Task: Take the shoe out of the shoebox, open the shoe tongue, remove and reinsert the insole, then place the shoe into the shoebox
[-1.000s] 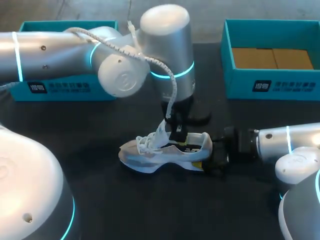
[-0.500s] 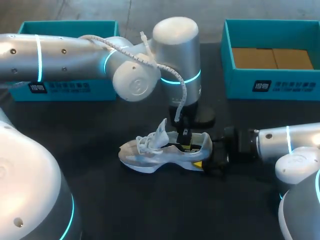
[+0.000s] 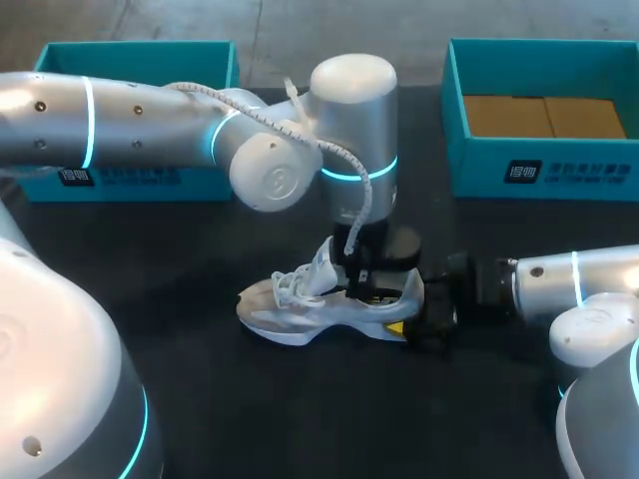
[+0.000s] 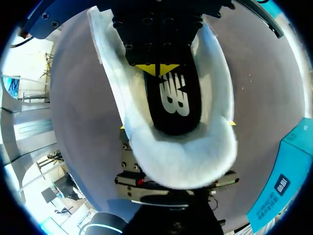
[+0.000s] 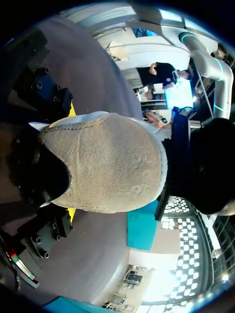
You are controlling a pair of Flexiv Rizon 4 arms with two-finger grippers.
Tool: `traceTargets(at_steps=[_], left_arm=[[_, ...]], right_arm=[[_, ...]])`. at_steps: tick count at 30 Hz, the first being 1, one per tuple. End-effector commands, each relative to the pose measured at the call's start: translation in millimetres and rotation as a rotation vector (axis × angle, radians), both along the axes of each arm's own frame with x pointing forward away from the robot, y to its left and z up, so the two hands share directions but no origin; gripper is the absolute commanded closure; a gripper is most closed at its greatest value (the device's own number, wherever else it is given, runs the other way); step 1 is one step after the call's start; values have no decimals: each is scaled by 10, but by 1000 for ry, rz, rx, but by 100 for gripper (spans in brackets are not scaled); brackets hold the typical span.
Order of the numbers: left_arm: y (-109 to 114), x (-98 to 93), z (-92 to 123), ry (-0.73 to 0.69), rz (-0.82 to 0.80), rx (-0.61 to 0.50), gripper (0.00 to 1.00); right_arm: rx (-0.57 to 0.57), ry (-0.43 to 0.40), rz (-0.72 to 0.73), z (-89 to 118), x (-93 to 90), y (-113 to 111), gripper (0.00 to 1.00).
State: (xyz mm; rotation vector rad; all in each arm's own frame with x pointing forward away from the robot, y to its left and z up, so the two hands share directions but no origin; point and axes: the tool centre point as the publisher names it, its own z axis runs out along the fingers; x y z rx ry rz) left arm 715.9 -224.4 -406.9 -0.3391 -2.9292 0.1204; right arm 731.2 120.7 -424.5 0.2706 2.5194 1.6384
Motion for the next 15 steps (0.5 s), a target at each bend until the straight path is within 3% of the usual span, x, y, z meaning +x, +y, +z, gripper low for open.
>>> traceTargets(at_steps=[1,9,15], left_arm=[[88,-26,-64,8,9,-6,100],[256,-91,-96,33,11,-3,100],[250,-207,-176,56,-8,-1,100]], right_arm=[[-3,0,-1,1,3,-3,100],[-3,0,-1,1,3,-3,100],[-3,0,-1,1,3,-3,100]])
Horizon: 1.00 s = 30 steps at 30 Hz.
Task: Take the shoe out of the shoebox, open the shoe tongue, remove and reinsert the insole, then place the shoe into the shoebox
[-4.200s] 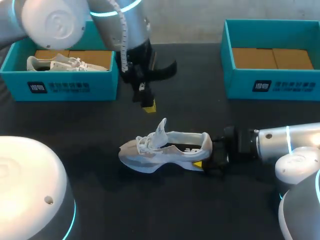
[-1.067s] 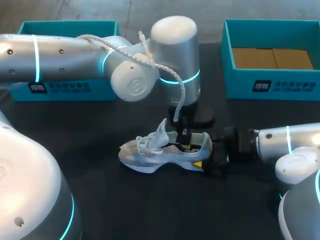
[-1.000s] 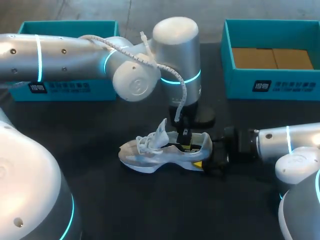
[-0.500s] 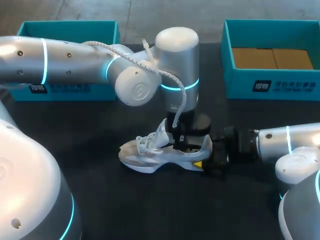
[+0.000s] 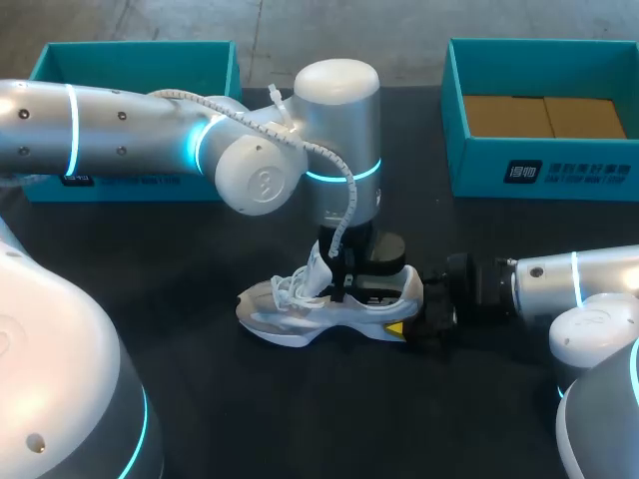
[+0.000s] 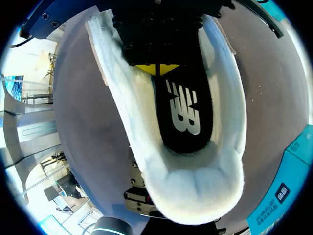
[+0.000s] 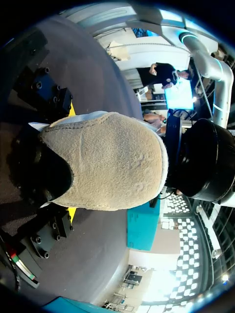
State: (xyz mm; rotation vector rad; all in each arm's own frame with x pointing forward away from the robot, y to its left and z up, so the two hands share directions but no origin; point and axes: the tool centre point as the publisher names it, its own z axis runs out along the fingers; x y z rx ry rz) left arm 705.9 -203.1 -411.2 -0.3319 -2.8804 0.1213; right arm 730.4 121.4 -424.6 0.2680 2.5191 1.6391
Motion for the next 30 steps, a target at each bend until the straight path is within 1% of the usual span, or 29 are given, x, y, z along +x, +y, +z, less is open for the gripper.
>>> traceTargets(at_steps=[1,6,11,14,21,30], left_arm=[[32,-128,-149,17,-16,-4,100],[13,-228,-169,29,-36,-19,100],[-15,-242,-215,-55,-23,-21,100],[-24,-214,-229,-72,-11,-28,100],[-11,-117,-110,-95,11,-53,100],[-61,-27,-63,-138,20,-70,100]], right_arm=[[-3,1,-2,2,10,-9,100],[-3,1,-2,2,10,-9,100],[-3,1,-2,2,10,-9,100],[-3,1,-2,2,10,-9,100],[-3,1,-2,2,10,-9,100],[-3,1,-2,2,10,-9,100]])
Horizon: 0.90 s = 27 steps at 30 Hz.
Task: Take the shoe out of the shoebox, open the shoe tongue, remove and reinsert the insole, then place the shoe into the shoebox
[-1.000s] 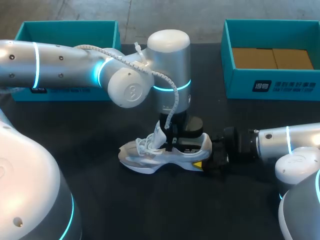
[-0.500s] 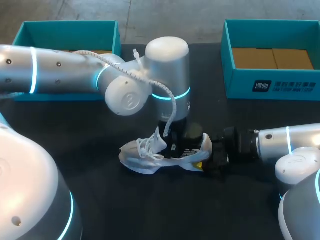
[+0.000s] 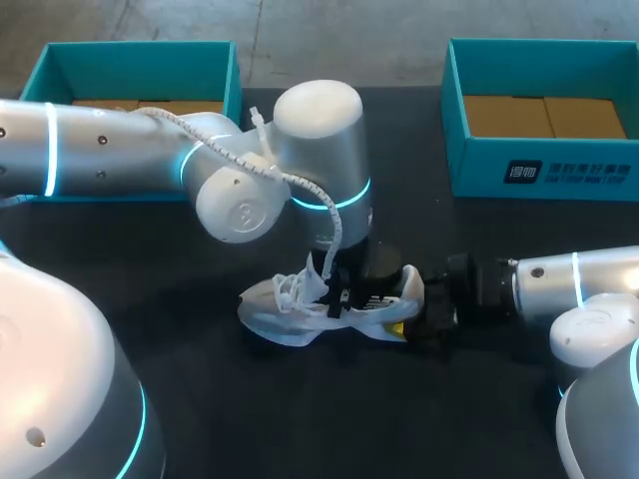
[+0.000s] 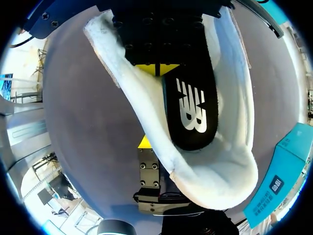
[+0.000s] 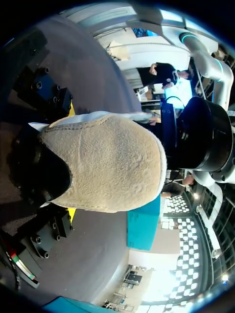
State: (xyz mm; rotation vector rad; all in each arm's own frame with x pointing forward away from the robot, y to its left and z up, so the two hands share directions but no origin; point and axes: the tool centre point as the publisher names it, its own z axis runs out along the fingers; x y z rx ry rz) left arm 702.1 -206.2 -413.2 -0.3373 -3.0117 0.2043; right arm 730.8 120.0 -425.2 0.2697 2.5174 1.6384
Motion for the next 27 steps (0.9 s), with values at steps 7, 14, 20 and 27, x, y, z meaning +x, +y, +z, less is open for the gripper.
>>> traceTargets(at_steps=[7,14,20,27], left_arm=[[-56,32,18,-31,-3,-20,100],[-62,54,35,-49,-3,-33,58],[-70,137,-13,-74,-3,-35,60],[-86,246,-108,-136,5,-41,59]], right_arm=[[-3,2,0,8,7,5,100],[-3,2,0,8,7,5,100],[-3,2,0,8,7,5,100],[-3,2,0,8,7,5,100]])
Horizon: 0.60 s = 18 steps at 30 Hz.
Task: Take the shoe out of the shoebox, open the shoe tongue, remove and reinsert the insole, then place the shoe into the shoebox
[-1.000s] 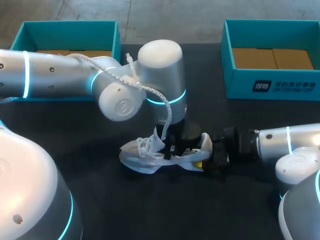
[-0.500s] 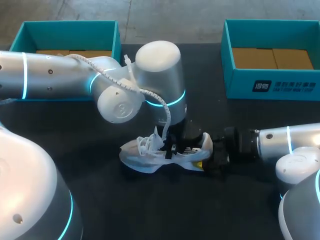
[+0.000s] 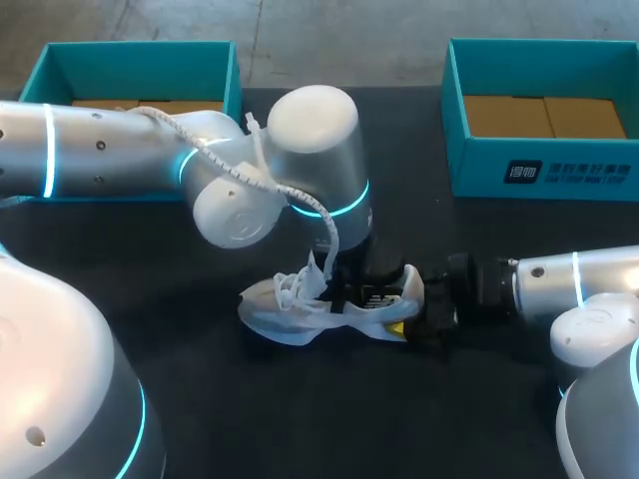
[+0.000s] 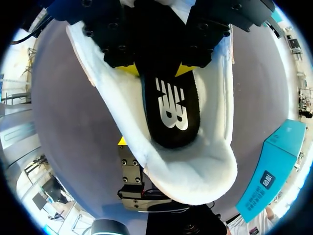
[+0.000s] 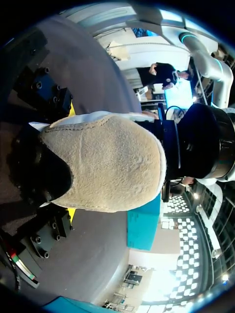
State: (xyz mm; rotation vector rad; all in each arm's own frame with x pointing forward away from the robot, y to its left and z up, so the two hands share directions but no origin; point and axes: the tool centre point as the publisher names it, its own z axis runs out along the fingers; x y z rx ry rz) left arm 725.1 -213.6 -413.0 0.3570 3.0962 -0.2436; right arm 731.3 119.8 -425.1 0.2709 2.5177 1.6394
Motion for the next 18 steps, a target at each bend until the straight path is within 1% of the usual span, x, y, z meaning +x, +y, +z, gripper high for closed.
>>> traceTargets(at_steps=[1,5,9,18], left_arm=[[-17,29,-126,-26,4,-5,59],[-30,56,-176,-58,6,-4,59],[-43,99,-200,-84,15,-4,62],[-28,238,-130,-133,34,0,65]], right_arm=[[-4,1,0,8,2,7,100],[-4,1,0,8,2,7,100],[-4,1,0,8,2,7,100],[-4,1,0,8,2,7,100]])
